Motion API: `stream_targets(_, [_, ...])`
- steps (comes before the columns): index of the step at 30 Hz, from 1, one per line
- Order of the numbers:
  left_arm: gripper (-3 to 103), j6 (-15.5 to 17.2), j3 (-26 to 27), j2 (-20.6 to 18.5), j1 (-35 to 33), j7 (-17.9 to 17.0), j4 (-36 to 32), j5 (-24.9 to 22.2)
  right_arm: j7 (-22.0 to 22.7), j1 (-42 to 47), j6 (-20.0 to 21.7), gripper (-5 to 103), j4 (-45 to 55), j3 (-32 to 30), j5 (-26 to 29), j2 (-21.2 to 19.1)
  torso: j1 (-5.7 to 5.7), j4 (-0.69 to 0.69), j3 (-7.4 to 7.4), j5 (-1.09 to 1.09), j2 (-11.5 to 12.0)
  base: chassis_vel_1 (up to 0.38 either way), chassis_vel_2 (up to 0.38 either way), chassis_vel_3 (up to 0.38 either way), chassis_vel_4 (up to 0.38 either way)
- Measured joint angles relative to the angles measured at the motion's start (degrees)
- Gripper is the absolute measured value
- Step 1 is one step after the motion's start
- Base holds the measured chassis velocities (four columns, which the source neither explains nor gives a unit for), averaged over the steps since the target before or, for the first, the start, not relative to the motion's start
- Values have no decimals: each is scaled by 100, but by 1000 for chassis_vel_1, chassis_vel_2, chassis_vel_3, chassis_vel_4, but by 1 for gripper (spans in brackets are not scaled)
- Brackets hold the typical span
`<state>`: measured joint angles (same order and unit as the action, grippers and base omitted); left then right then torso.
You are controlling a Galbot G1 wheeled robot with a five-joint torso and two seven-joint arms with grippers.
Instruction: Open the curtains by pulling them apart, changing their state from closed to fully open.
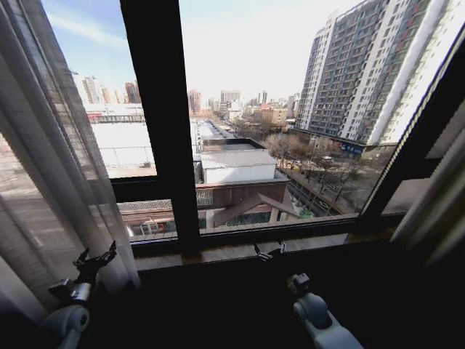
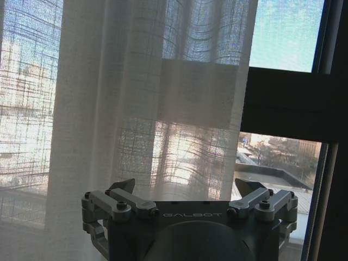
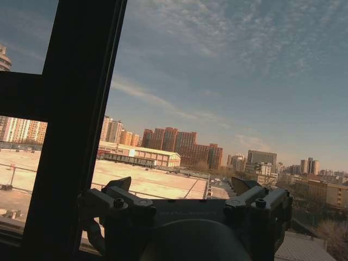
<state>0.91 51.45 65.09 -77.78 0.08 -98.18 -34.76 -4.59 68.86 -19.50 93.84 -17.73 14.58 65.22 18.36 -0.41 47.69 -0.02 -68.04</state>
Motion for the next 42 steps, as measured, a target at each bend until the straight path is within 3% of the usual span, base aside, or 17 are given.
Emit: stream_targets(42, [100,0,1,0,0,0,0,0,5,-4,19,100,1,0,3,-4,0,-2,0,2,0,0,0,0,0])
